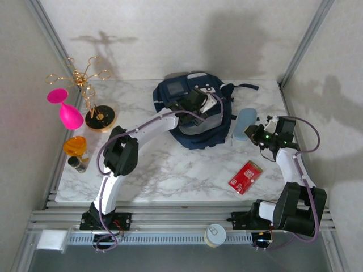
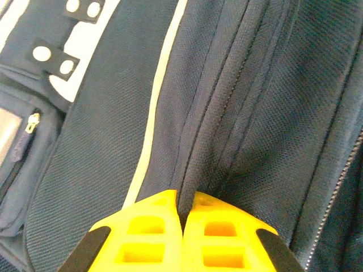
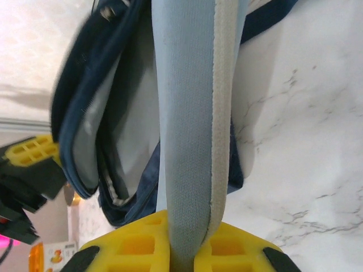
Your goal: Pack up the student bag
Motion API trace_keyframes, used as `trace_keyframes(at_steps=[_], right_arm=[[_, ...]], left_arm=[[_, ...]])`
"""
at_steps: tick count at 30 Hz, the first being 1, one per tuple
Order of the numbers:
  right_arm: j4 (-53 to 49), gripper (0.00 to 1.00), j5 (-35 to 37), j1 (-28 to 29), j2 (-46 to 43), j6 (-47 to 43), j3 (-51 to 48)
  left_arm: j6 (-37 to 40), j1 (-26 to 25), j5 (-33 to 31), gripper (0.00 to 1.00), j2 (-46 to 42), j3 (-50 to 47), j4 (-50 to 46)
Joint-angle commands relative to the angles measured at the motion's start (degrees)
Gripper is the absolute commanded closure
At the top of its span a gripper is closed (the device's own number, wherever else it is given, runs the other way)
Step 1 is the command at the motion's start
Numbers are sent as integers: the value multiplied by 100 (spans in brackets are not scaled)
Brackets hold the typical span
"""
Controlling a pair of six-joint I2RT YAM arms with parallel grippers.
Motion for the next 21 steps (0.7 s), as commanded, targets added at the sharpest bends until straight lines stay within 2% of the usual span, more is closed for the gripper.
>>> trace_keyframes(at_steps=[1, 6, 13, 16, 17, 18, 21], right_arm=[[215, 100, -403, 417, 132, 275, 144], [1599, 100, -467, 1166, 586, 1440, 22], [3209, 99, 210, 1946, 2175, 2479, 788], [3390, 96, 901, 2396, 2828, 2553, 1333], [3592, 94, 1060, 2538, 3034, 2584, 1464], [3700, 88, 1198, 2639, 3195, 2631, 1545], [4532, 63, 1309, 2814, 3357, 2931, 1227]], left_arm=[[-1407, 44, -115, 100, -740, 268, -102], [-2863, -161, -290, 100, -1135, 99, -213], [-4351, -706, -613, 100, -1631, -439, 149], [-4783, -830, -717, 100, -1950, -756, 497], [-4894, -840, -787, 100, -2063, -808, 648], [-4962, -832, -833, 100, -2142, -822, 793], [-4916, -795, -1298, 100, -2198, -785, 1061]])
